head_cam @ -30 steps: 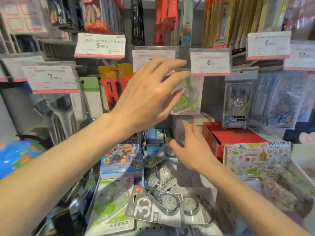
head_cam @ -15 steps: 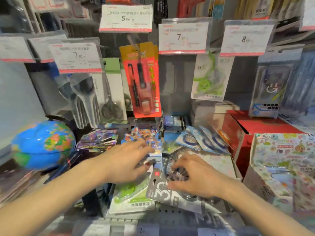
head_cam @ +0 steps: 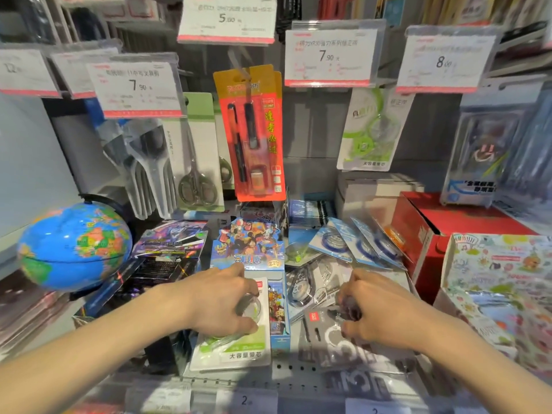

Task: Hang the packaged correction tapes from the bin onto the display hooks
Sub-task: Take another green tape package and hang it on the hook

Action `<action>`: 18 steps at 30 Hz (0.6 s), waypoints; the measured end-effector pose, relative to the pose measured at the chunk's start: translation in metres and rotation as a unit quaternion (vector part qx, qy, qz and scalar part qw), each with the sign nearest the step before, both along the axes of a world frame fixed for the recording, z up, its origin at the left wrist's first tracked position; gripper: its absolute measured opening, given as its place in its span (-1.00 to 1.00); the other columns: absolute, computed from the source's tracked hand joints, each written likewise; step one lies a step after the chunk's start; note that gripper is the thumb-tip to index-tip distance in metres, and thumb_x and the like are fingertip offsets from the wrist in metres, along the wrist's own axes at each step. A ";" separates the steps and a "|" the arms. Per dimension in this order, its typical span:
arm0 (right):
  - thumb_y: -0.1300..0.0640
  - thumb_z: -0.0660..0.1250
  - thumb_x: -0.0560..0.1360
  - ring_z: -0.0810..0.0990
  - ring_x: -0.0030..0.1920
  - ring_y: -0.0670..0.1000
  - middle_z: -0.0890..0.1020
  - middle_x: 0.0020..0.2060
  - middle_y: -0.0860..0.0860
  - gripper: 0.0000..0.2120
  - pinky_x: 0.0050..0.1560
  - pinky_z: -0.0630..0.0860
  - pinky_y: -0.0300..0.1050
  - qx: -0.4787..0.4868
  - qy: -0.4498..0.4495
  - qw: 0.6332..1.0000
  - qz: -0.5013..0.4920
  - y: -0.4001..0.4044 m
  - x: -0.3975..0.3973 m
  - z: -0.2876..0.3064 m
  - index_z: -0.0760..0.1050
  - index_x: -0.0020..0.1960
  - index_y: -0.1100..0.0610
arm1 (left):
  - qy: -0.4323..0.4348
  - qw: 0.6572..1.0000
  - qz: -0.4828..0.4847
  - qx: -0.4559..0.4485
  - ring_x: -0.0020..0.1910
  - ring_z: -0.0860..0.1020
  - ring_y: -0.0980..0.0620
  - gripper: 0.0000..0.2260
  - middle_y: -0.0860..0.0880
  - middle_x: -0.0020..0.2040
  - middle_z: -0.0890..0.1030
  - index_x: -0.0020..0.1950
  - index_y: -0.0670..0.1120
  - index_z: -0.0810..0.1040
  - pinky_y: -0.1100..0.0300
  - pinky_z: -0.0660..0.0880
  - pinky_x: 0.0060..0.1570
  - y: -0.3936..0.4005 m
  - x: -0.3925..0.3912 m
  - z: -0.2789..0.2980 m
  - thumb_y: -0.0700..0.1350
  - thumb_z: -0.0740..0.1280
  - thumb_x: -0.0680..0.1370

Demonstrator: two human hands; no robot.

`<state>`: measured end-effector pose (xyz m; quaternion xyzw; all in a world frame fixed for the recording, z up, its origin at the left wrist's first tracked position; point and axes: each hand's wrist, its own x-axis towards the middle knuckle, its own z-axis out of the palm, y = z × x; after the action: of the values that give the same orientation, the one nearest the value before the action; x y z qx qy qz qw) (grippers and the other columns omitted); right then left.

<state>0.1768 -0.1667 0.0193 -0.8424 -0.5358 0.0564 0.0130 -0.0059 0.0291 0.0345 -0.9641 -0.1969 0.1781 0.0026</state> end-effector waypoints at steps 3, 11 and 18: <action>-0.13 0.40 0.42 0.47 0.11 0.01 0.43 0.03 -0.07 -0.60 0.14 0.47 -0.05 -0.011 0.000 1.000 0.000 -0.003 0.000 -0.002 0.50 0.20 -0.01 | -0.006 1.000 0.006 0.000 0.20 0.51 -0.13 -0.43 0.02 0.22 0.39 0.47 0.09 0.40 -0.02 0.47 0.25 0.001 0.000 -0.001 0.31 0.31 0.54; -0.25 0.38 0.44 0.44 0.20 0.01 0.43 0.09 -0.05 -0.46 0.21 0.43 -0.06 -0.010 -0.022 1.000 0.009 -0.012 0.002 -0.002 0.45 0.31 0.02 | -0.041 0.999 -0.014 0.018 0.09 0.53 -0.05 -0.52 0.10 0.14 0.40 0.38 0.12 0.45 0.04 0.47 0.16 -0.001 -0.002 -0.001 0.28 0.31 0.52; -0.27 0.35 0.47 0.45 0.22 -0.08 0.46 0.13 -0.13 -0.52 0.26 0.37 -0.19 0.069 0.018 0.997 0.004 -0.015 0.006 0.008 0.46 0.30 -0.07 | -0.151 0.988 -0.037 0.017 -0.01 0.48 0.05 -0.49 0.16 0.17 0.36 0.44 0.21 0.37 0.05 0.45 0.14 -0.001 -0.004 0.003 0.32 0.28 0.52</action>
<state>0.1824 -0.1815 0.0272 -0.8363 -0.5412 0.0340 0.0804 -0.0098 0.0284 0.0371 -0.9864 -0.1623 0.0266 -0.0047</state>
